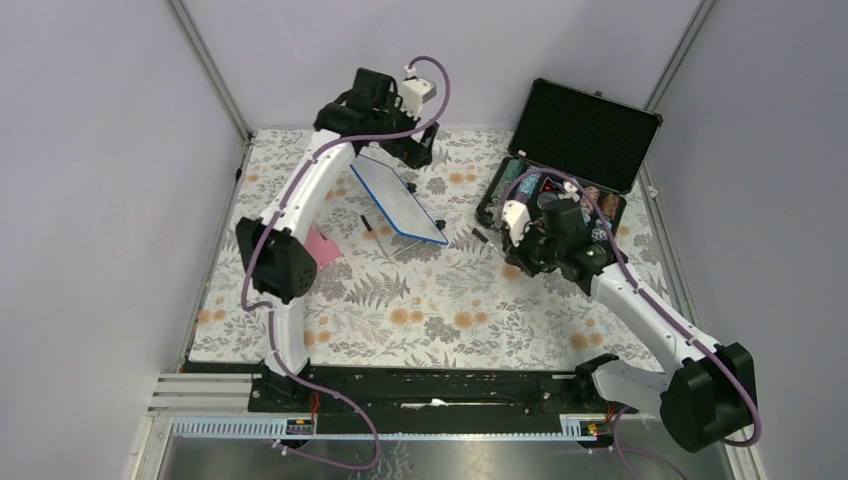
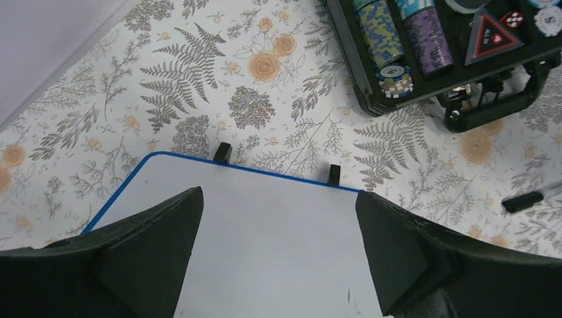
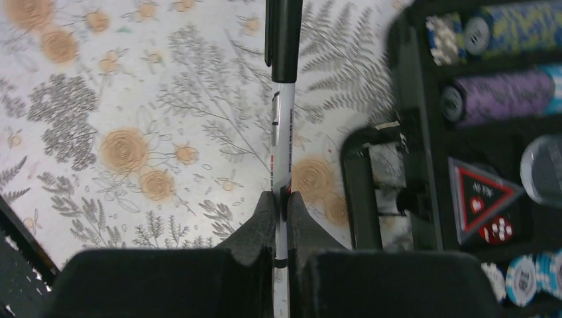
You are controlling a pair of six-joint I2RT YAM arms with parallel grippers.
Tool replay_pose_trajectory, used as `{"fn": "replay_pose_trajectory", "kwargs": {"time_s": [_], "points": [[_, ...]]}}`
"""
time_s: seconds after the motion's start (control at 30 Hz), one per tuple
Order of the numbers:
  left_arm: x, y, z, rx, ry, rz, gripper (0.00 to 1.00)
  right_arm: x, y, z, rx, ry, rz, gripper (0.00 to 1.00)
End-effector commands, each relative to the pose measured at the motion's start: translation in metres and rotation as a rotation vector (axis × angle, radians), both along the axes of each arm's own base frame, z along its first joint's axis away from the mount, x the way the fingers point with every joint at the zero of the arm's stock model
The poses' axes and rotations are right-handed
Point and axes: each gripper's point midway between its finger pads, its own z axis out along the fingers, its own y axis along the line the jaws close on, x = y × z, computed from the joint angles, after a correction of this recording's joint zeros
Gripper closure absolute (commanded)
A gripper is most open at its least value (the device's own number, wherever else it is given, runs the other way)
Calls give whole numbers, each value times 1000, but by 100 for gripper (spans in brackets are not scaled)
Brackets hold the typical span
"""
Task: Write a sentence on the whiteboard
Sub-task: Adjust the whiteboard stand at the center of the board.
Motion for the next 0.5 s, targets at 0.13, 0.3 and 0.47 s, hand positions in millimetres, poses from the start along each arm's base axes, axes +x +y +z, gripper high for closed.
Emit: {"fn": "replay_pose_trajectory", "kwargs": {"time_s": [0.13,0.3,0.47], "points": [[-1,-51,-43,128,-30,-95,7,44,-35,25,178,79,-298,100],[-22,-71,-89,209,37,-149,13,51,-41,43,259,97,-363,100],[-31,-84,-125,278,82,-156,16,60,-49,45,279,97,-423,100]]}}
